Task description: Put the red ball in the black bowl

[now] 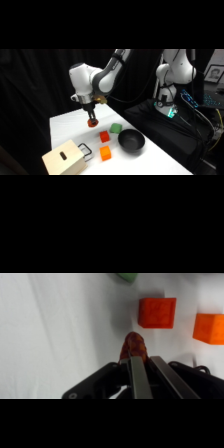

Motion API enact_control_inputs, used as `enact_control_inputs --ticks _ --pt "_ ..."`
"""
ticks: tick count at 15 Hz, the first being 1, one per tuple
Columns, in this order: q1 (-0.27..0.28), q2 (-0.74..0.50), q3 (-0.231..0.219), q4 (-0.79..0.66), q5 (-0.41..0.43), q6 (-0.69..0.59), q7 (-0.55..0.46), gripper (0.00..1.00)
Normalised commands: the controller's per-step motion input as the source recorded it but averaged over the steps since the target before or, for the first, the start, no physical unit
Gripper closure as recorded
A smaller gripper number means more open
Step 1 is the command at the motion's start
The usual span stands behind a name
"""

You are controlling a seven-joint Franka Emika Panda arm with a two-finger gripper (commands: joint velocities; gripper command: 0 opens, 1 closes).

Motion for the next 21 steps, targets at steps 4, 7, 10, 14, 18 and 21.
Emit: enact_control_inputs --ticks 4,7,10,14,18,21 --pt "0.115 -0.52 0.006 -0.47 -0.141 0.00 0.10 0.96" --pt "0.102 -0.51 0.046 -0.48 -0.138 0.05 0.12 0.96" --pt "0.079 -0.47 0.072 -0.44 -0.102 0.09 0.11 0.96" --pt "0.077 -0.40 0.088 -0.39 -0.064 0.10 0.11 0.96" --pt "0.096 -0.32 0.102 -0.33 -0.035 0.13 0.12 0.96" --pt "0.112 -0.25 0.110 -0.30 -0.040 0.16 0.15 0.96"
